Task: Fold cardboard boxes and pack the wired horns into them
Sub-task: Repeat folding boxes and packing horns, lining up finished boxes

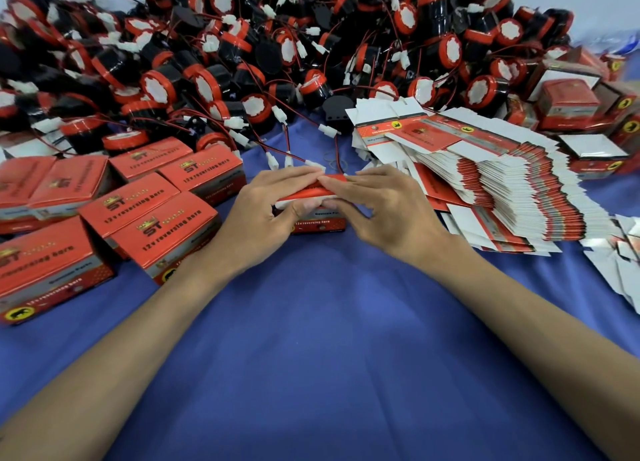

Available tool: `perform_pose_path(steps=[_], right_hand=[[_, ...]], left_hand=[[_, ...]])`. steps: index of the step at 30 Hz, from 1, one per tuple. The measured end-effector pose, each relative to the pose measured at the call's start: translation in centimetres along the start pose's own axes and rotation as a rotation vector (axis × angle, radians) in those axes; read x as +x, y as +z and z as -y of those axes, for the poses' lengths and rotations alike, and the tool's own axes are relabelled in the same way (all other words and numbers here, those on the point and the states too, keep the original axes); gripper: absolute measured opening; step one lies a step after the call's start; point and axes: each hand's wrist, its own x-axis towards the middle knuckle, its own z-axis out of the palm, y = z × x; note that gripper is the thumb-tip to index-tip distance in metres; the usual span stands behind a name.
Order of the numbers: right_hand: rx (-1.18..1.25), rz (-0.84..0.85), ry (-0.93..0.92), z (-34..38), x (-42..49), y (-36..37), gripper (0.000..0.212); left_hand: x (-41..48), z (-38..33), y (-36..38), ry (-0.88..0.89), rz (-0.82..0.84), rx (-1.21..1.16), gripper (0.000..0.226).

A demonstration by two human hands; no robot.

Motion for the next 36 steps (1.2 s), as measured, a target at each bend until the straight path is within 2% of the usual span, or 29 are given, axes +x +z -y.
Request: perform_pose_path(steps=[2,5,10,12,22,25,29,32,36], right_hand=[[-0.096,0.003,-0.04,0.0,0.2,-0.6,0.023],[-0.191,0.017,0.007,0.4,0.5,-1.2,0.019],[0.046,0.059,0.258,0.7,0.4,-1.2,0.023],[0.094,0.044,0.302,0.7,0.2,-0.9,0.023],[-0.036,-0.001,0.113,0.7,-0.1,-0.9,0.022],[-0.033,0.08,0.11,0.6,-0.2,-1.2,0.024],[-0.045,0.24,0.147,0.8,0.0,-1.5,0.034],[0.02,0.338,0.205,0.6,0.0,-1.5,0.04],[0.001,0.402,0.187,0.8,-0.1,-1.4,0.041]], left_hand=[[0.0,0.1,0.0,-0.002,0.016,0.01,0.039],[-0.1,0.2,0.0,0.007,0.054,0.048,0.042],[-0.1,0.0,0.0,0.022,0.035,0.058,0.039],[0.0,-0.1,0.0,0.026,0.009,0.059,0.037],[-0.2,0.2,0.3,0.12,0.049,0.113,0.037],[-0.3,0.2,0.3,0.144,0.053,0.13,0.039],[-0.5,0.4,0.5,0.165,0.075,0.239,0.053],[-0.5,0.4,0.8,0.185,0.02,0.283,0.049],[-0.3,0.6,1.1,0.207,-0.066,0.274,0.041]])
